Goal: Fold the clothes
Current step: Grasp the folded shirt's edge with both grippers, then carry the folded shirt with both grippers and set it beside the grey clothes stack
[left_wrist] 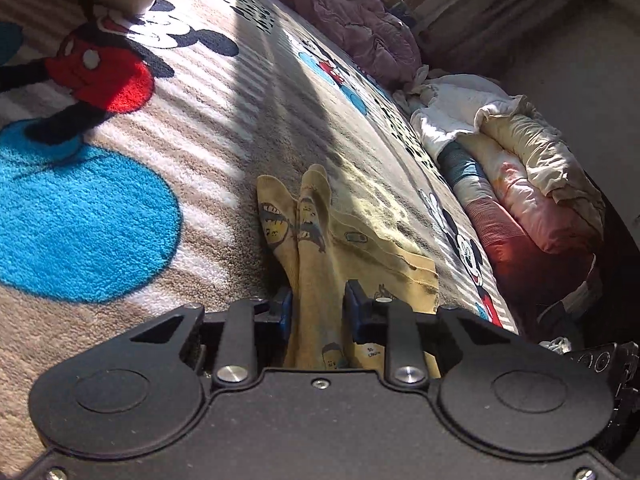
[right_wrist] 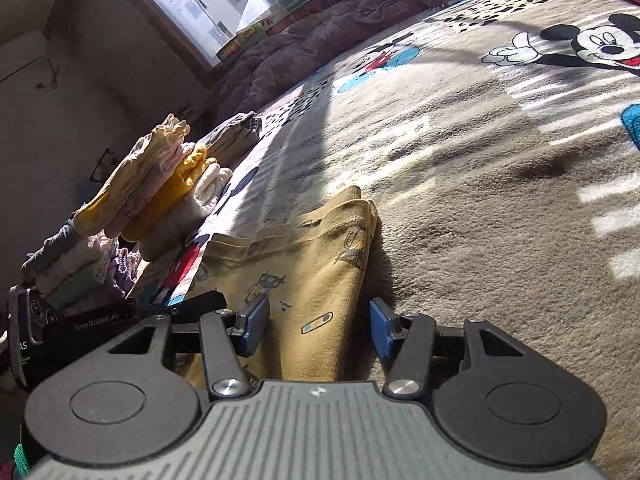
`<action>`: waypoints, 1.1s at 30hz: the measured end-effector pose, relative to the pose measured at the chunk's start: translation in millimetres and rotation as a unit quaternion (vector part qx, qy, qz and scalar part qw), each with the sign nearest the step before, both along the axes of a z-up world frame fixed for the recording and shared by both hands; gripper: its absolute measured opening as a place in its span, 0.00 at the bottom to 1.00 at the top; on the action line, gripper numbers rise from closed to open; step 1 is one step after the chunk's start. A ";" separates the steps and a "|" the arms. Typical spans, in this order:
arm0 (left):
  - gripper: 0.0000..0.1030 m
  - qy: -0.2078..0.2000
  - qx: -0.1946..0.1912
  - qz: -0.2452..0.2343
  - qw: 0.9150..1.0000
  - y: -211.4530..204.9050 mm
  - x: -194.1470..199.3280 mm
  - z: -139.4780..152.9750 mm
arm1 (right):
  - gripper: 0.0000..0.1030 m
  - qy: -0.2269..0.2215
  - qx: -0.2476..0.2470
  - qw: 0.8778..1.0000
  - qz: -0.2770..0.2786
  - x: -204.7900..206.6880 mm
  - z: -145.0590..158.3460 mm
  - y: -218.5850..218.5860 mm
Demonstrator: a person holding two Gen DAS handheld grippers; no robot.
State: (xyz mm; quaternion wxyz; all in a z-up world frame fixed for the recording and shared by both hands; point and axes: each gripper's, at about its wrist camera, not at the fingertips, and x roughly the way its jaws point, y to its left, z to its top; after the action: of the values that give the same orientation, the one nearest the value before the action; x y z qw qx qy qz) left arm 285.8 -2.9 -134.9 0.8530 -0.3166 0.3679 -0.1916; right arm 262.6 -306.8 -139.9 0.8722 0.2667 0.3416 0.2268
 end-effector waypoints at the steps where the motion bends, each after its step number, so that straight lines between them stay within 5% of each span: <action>1: 0.19 0.003 -0.008 -0.002 1.000 1.6 1.0 -1.2 | 0.50 -0.001 0.000 1.000 0.005 2.3 -0.3 2.6; 7: 0.12 0.011 -0.105 -0.001 0.994 17.2 -1.8 -4.6 | 0.26 -0.009 0.014 1.000 0.005 3.7 0.3 4.7; 16: 0.12 -0.033 -0.150 -0.043 0.987 1.9 -36.5 30.5 | 0.20 -0.062 0.082 0.995 -0.014 -51.9 28.8 -26.8; 25: 0.12 -0.066 -0.130 -0.156 0.977 -96.3 -82.8 74.4 | 0.18 -0.105 0.130 0.980 -0.108 -176.5 46.0 -112.2; 33: 0.11 -0.087 -0.051 -0.193 0.976 -178.3 -84.7 99.7 | 0.18 -0.100 0.137 0.959 -0.225 -247.5 25.0 -191.3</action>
State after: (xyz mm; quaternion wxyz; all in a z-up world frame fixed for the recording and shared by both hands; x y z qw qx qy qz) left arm 201.1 -181.2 -35.2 0.8112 -0.2648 0.3361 -0.3986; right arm 15.2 -498.1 -114.9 0.8856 0.4294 0.1491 0.0948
